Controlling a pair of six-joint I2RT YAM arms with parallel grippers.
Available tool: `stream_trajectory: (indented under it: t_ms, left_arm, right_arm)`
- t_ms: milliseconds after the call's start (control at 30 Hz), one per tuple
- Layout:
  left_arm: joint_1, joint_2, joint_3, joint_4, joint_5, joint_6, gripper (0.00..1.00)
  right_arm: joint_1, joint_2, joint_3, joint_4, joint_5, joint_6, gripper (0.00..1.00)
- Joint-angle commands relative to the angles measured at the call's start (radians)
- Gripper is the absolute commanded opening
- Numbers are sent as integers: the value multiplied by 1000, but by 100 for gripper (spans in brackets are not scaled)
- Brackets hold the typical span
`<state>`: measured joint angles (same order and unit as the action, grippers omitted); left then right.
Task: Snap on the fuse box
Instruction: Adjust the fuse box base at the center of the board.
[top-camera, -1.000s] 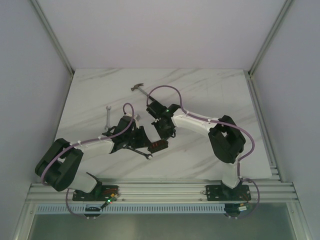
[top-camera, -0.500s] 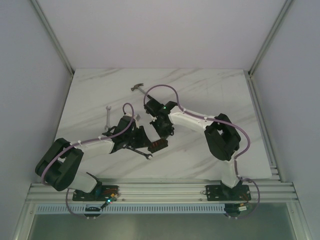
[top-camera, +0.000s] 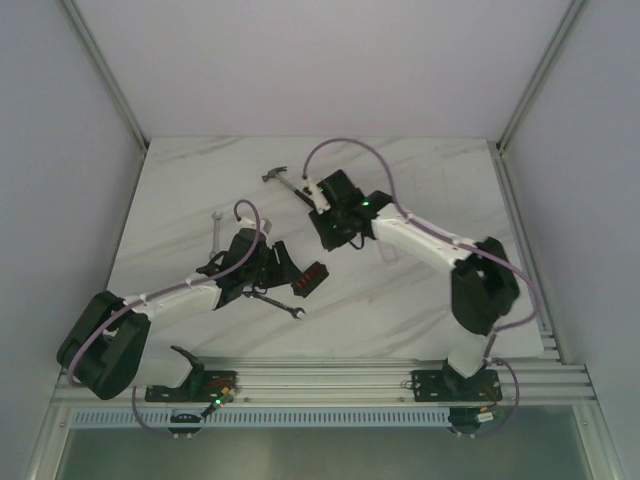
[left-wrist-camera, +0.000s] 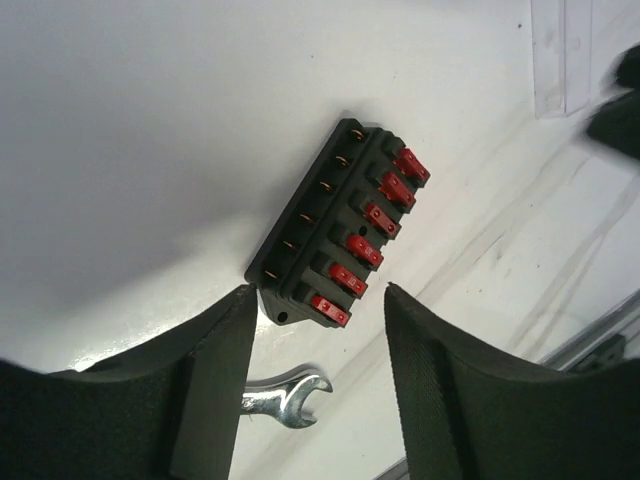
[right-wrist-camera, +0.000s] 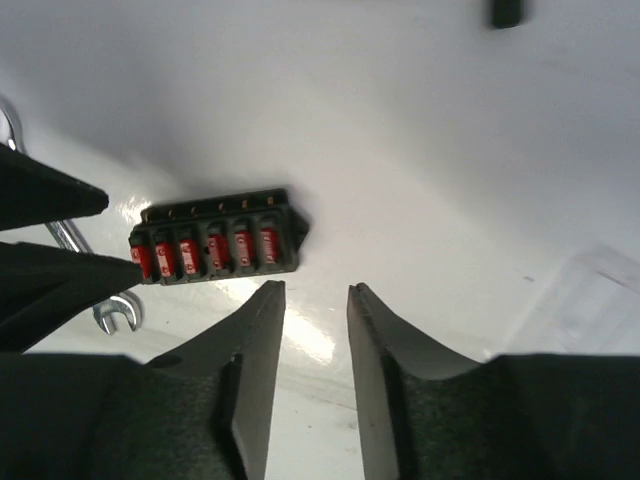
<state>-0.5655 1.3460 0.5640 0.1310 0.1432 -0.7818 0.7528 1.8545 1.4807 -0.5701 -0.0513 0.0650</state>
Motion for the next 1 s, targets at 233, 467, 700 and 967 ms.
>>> stream_trajectory:
  t_ms: [233, 467, 700, 967]
  left_arm:
    - [-137, 55, 155, -95, -236, 260, 80]
    - [-219, 209, 254, -120, -316, 351, 83]
    - [-232, 305, 305, -156, -383, 303, 80]
    - [-226, 396, 384, -226, -487, 87, 52]
  right_arm:
    - [-201, -239, -285, 201, 84, 77, 59]
    - [-255, -278, -358, 241, 142, 82, 77]
    - [-290, -294, -399, 272, 143, 85, 79]
    - [-318, -298, -421, 278, 175, 120, 79]
